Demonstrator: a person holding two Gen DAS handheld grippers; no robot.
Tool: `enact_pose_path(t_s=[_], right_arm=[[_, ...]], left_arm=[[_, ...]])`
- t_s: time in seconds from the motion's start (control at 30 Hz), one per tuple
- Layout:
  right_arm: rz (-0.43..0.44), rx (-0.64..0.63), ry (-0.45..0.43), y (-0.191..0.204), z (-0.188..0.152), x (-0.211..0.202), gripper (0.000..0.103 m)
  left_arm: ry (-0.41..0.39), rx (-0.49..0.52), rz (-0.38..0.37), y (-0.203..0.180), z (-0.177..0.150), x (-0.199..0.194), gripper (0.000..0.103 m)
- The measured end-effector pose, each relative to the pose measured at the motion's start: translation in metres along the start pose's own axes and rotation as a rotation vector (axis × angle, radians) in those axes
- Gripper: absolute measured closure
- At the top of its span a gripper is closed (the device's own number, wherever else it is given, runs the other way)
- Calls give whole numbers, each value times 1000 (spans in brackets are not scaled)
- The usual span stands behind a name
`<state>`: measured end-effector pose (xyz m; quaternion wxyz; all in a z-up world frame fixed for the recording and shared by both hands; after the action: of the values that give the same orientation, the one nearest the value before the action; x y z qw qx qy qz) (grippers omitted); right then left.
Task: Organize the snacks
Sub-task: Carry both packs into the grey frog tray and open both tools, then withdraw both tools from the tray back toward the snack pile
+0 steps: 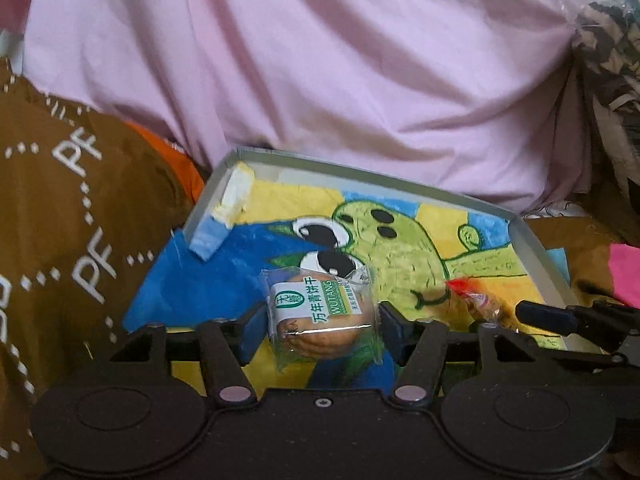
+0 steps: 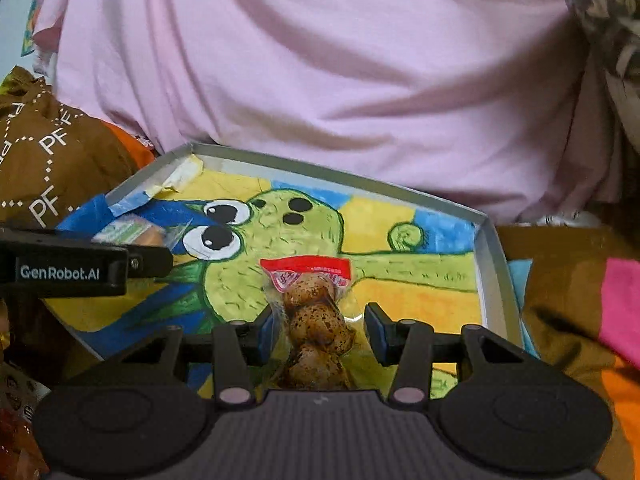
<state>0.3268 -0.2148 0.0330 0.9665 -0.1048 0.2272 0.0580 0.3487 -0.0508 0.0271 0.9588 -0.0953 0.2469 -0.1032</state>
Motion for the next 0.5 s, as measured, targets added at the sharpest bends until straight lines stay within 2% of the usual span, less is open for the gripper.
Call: enact_pose_path(t_s=[0.07, 0.17, 0.3, 0.4, 0.47, 0.5], right_arm=[[17, -6, -13, -1, 1, -5, 42], [25, 0, -59, -4, 4, -18, 32], [12, 28, -133, -8, 6, -44, 20], [11, 50, -188, -11, 3, -65, 11], [0, 45, -221, -12, 0, -77, 2], [-8, 36, -240, -12, -3, -84, 1]], left_arm=[[8, -20, 4, 2, -3, 1, 32], [0, -52, 12, 6, -4, -4, 23], [-29, -46, 11, 6, -1, -22, 16], [-65, -45, 13, 5, 0, -43, 3], [-85, -47, 18, 5, 0, -55, 1], [-87, -48, 19, 4, 0, -61, 1]])
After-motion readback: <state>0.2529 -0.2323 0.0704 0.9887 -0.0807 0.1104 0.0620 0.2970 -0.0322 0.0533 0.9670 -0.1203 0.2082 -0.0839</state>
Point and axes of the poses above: each gripper's, at about its wrist camera, not at the fingertips, and x roughly the way its jaws point, y to its left, z to its top, the point moved 1 cm from there along x, roughly the way its jaws point, and after that the axes turned 1 degree about -y, right-handed, at the moved point
